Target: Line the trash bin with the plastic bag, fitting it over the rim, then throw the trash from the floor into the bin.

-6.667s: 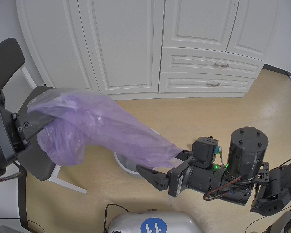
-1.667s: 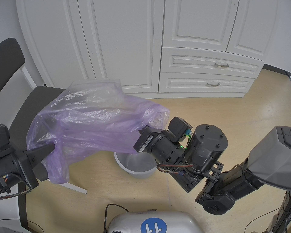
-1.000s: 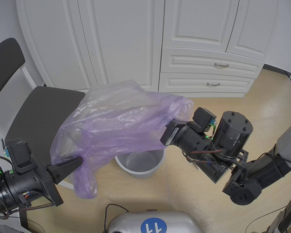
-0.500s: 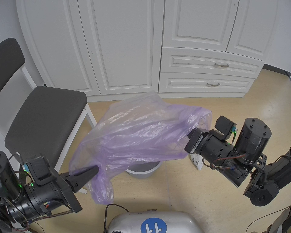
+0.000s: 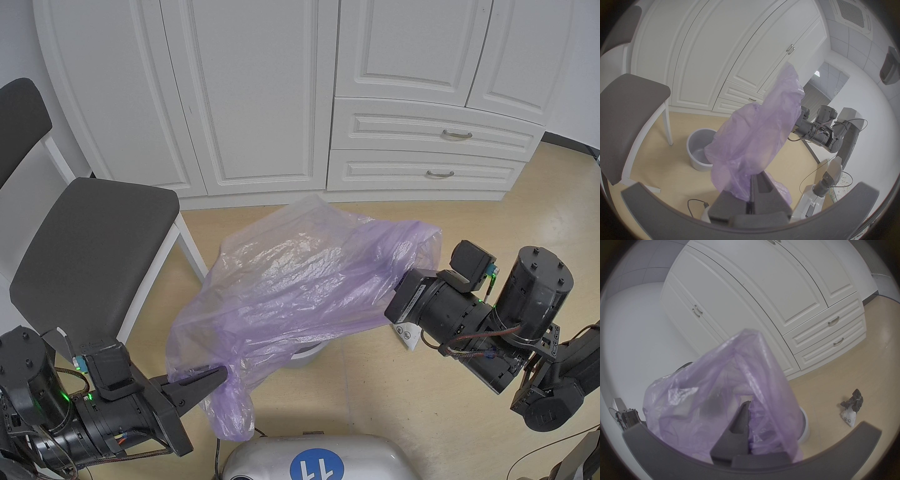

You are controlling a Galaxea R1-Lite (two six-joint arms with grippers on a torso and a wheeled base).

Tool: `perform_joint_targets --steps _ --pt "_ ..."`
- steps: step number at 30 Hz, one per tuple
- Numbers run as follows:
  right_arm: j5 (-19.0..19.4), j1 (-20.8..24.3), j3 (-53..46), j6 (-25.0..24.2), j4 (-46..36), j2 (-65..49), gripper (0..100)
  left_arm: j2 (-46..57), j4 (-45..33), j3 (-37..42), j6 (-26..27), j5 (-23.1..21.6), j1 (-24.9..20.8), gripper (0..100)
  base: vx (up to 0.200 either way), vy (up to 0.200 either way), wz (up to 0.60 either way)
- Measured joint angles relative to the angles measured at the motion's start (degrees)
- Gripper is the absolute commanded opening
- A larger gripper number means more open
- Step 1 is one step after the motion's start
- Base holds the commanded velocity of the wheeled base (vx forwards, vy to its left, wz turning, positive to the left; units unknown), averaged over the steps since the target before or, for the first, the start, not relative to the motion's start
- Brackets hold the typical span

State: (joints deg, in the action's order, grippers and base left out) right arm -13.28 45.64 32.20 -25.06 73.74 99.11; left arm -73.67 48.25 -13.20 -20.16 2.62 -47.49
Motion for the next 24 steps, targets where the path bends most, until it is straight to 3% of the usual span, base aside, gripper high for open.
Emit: perform_joint_targets --steps 8,9,17,24 --pt "0.0 0.0 0.3 0.0 0.1 0.3 0 -0.3 0.0 -0.2 -0.5 0.0 0.0 0 0.000 0.000 0.00" --pt "-0.1 0.0 0.3 0.0 0.1 0.4 0 -0.4 0.0 -0.2 -0.7 0.0 0.0 100 0.000 0.000 0.00" --pt "-0.3 0.0 1.3 0.0 0.0 1.5 0 -0.8 0.0 -0.8 -3.3 0.0 0.0 100 0.000 0.000 0.00" --pt "-2.8 0.3 4.4 0.3 -0.2 3.4 0 -0.2 0.0 -1.6 -3.5 0.0 0.2 100 0.000 0.000 0.00"
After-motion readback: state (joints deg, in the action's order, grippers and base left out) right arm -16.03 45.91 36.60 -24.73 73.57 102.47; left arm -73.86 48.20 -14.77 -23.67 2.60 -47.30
